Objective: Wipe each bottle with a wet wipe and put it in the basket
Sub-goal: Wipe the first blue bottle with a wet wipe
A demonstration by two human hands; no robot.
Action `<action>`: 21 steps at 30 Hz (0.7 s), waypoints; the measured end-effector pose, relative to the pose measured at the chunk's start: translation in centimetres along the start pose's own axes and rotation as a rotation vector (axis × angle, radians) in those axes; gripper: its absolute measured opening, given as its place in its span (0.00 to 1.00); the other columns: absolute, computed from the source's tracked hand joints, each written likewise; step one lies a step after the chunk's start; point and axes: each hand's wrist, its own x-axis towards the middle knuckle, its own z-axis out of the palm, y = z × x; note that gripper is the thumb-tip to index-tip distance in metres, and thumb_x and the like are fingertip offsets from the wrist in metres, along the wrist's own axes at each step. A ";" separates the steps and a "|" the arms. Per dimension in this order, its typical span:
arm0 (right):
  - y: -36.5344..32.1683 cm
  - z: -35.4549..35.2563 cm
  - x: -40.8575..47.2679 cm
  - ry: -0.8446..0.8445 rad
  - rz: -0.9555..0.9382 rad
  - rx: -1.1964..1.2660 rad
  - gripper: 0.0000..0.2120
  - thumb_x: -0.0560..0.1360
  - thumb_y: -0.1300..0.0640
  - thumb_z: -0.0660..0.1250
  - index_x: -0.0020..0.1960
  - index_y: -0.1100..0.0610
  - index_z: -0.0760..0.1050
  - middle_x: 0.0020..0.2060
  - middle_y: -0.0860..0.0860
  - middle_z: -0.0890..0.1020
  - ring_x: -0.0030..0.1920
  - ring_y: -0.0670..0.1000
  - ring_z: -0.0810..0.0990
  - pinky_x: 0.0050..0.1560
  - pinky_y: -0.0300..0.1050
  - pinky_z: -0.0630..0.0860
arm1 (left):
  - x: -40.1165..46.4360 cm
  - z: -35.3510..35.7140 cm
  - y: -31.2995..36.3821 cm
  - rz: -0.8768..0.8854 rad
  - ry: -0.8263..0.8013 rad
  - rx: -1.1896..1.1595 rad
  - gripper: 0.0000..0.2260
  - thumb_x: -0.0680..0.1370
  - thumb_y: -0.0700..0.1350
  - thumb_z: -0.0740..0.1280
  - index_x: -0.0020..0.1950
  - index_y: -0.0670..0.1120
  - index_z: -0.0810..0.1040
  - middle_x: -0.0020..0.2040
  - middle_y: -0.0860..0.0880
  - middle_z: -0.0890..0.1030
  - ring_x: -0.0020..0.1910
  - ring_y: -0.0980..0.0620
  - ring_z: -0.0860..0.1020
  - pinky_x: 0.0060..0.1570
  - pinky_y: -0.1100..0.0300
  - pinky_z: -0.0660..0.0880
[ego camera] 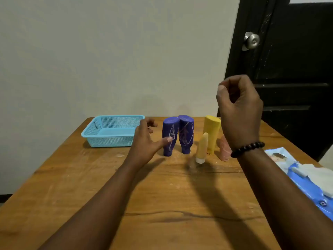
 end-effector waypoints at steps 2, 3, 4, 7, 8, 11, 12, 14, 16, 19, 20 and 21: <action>-0.2 -0.5 -1.0 -0.006 0.049 -0.002 0.04 0.79 0.58 0.63 0.53 0.56 0.75 0.43 0.48 0.78 0.40 0.44 0.77 0.40 0.39 0.78 | -0.5 0.5 0.7 -0.031 -0.009 0.013 0.32 0.68 0.54 0.80 0.65 0.54 0.66 0.63 0.55 0.73 0.59 0.53 0.72 0.56 0.55 0.73; -0.1 -0.8 -1.6 -0.012 0.056 -0.002 0.04 0.79 0.58 0.64 0.53 0.55 0.75 0.43 0.47 0.78 0.40 0.44 0.77 0.40 0.38 0.77 | -0.7 0.8 0.8 -0.026 -0.022 0.033 0.32 0.67 0.53 0.80 0.66 0.53 0.67 0.63 0.55 0.73 0.59 0.53 0.73 0.56 0.55 0.73; -0.1 -1.0 -2.3 -0.020 0.075 0.001 0.04 0.79 0.58 0.64 0.53 0.55 0.74 0.43 0.47 0.78 0.41 0.44 0.77 0.40 0.37 0.77 | -1.0 1.3 1.0 -0.025 -0.033 0.038 0.32 0.68 0.53 0.80 0.66 0.53 0.68 0.63 0.55 0.74 0.59 0.54 0.73 0.56 0.56 0.73; 0.1 -1.5 -3.1 -0.027 0.096 -0.005 0.03 0.79 0.59 0.64 0.52 0.55 0.74 0.43 0.46 0.77 0.41 0.44 0.77 0.39 0.33 0.75 | -1.3 2.0 1.7 -0.010 0.010 -0.021 0.24 0.71 0.48 0.78 0.62 0.53 0.72 0.55 0.60 0.78 0.52 0.63 0.76 0.49 0.67 0.71; 0.2 -1.6 -3.2 -0.027 0.101 -0.010 0.03 0.79 0.59 0.64 0.52 0.54 0.74 0.42 0.45 0.77 0.41 0.43 0.77 0.39 0.32 0.75 | -1.3 2.1 2.0 -0.014 0.032 -0.033 0.20 0.72 0.46 0.77 0.59 0.54 0.73 0.52 0.60 0.78 0.50 0.65 0.76 0.45 0.69 0.70; 0.5 -2.2 -3.6 -0.023 0.114 -0.011 0.03 0.79 0.59 0.64 0.52 0.53 0.74 0.41 0.42 0.76 0.42 0.43 0.77 0.39 0.30 0.74 | -1.6 2.1 2.6 -0.016 0.121 -0.035 0.12 0.74 0.44 0.75 0.51 0.54 0.75 0.45 0.57 0.80 0.44 0.63 0.76 0.40 0.71 0.69; 0.6 -2.4 -3.8 -0.017 0.117 -0.012 0.04 0.79 0.59 0.64 0.52 0.52 0.73 0.41 0.42 0.76 0.42 0.42 0.76 0.39 0.30 0.73 | -1.8 2.0 2.8 -0.012 0.153 -0.036 0.11 0.75 0.44 0.74 0.51 0.54 0.75 0.44 0.56 0.80 0.43 0.62 0.76 0.40 0.71 0.70; 0.9 -2.9 -4.0 0.000 0.128 -0.012 0.04 0.79 0.58 0.64 0.52 0.50 0.73 0.41 0.40 0.75 0.42 0.40 0.76 0.39 0.29 0.73 | -2.1 1.5 3.5 0.012 0.238 -0.029 0.11 0.75 0.45 0.73 0.53 0.52 0.74 0.44 0.55 0.80 0.43 0.60 0.77 0.41 0.65 0.72; 1.3 -3.6 -4.5 0.001 0.156 -0.012 0.04 0.79 0.58 0.65 0.52 0.50 0.73 0.41 0.40 0.75 0.43 0.38 0.75 0.40 0.27 0.72 | -2.7 1.0 4.8 0.049 0.320 -0.035 0.12 0.75 0.45 0.73 0.55 0.50 0.73 0.45 0.54 0.79 0.43 0.58 0.77 0.43 0.62 0.74; 1.8 -5.0 -5.5 -0.011 0.204 -0.022 0.05 0.78 0.58 0.66 0.52 0.50 0.73 0.42 0.41 0.76 0.43 0.39 0.76 0.40 0.26 0.72 | -3.8 0.9 7.7 0.116 0.344 -0.087 0.13 0.76 0.46 0.73 0.56 0.50 0.72 0.45 0.56 0.78 0.42 0.59 0.77 0.40 0.69 0.73; 2.1 -5.6 -5.8 -0.020 0.225 -0.034 0.05 0.78 0.58 0.66 0.51 0.50 0.73 0.42 0.42 0.77 0.42 0.39 0.76 0.39 0.26 0.72 | -4.3 1.2 8.7 0.132 0.326 -0.106 0.13 0.76 0.46 0.73 0.56 0.50 0.72 0.45 0.56 0.78 0.41 0.61 0.77 0.39 0.71 0.72; 2.5 -6.2 -6.1 -0.028 0.243 -0.059 0.05 0.78 0.58 0.66 0.51 0.50 0.73 0.42 0.42 0.77 0.42 0.40 0.76 0.38 0.28 0.72 | -4.8 1.6 9.6 0.146 0.299 -0.122 0.13 0.76 0.46 0.73 0.56 0.49 0.72 0.45 0.56 0.78 0.41 0.62 0.77 0.39 0.72 0.72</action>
